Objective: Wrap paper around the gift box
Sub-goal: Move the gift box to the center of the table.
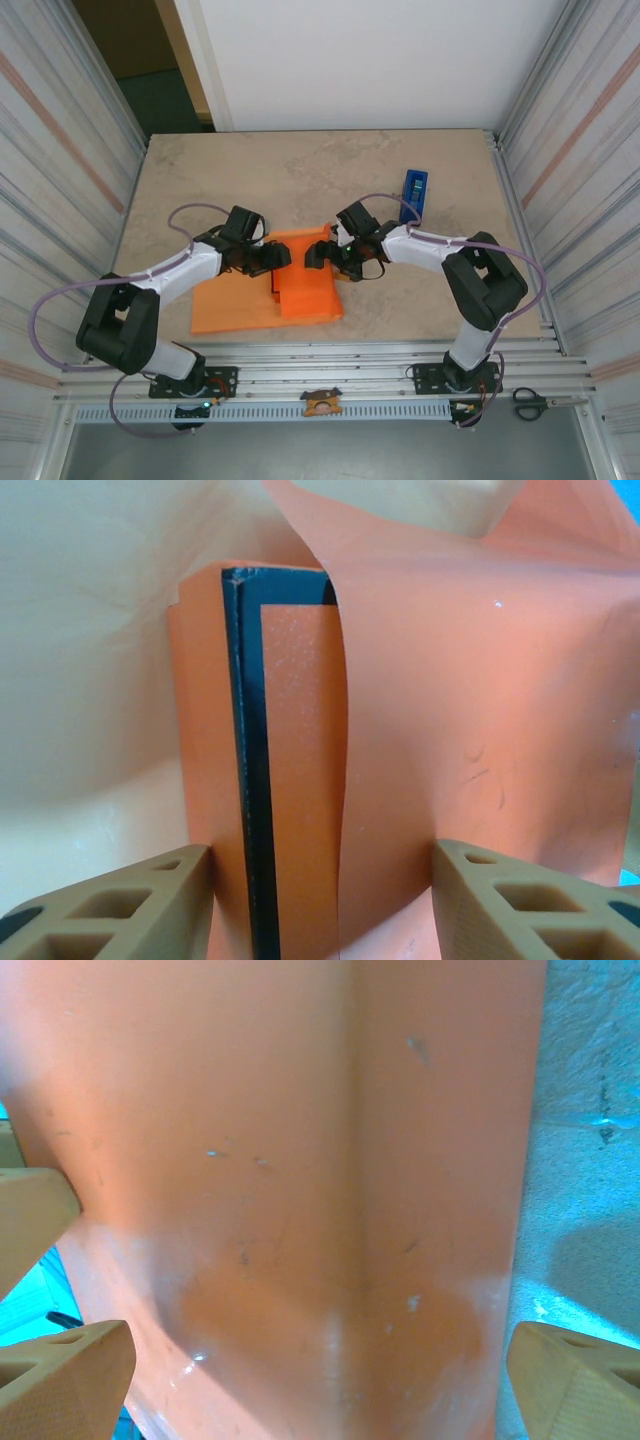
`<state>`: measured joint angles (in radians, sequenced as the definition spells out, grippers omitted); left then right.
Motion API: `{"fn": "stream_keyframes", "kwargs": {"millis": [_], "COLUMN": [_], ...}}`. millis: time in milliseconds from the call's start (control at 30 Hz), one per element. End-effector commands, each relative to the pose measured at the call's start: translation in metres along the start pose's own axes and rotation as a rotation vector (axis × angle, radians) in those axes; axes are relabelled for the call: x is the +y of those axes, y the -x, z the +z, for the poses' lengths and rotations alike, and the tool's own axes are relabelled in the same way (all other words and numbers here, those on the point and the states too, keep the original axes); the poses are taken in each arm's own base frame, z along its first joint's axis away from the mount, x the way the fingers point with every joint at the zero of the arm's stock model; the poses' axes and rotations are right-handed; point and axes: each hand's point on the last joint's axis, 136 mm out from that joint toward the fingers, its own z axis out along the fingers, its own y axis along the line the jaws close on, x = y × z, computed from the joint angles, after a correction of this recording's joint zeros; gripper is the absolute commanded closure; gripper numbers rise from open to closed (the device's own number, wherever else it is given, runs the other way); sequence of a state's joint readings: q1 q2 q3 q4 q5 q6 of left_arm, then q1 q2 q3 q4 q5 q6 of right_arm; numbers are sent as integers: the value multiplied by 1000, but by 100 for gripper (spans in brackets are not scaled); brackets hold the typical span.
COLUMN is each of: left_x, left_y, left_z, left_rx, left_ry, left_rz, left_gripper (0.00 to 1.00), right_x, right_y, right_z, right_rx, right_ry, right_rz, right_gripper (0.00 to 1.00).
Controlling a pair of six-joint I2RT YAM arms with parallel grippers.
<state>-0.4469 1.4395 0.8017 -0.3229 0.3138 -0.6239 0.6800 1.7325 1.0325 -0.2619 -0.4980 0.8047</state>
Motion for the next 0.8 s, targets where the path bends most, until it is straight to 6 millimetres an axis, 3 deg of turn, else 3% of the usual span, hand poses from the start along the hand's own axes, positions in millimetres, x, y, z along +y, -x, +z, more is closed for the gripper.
{"fn": "stream_keyframes", "kwargs": {"millis": [0,267,767], "left_x": [29,25,-8], "left_y": [-22,-21,15], "left_z": [7,16,41], "left_rx": [57,52,45], "left_ry": [99,60,-11], "left_rz": [-10,-65,-94], "left_gripper": [45,49,51], "right_x": [13,-15,-47], "right_y": [11,29,57], "right_z": [-22,-42,-71], "right_rx": [-68,-151,-243], "right_ry": [39,9,-27], "right_rz": [-13,63,129], "right_gripper": [5,4,4]}}
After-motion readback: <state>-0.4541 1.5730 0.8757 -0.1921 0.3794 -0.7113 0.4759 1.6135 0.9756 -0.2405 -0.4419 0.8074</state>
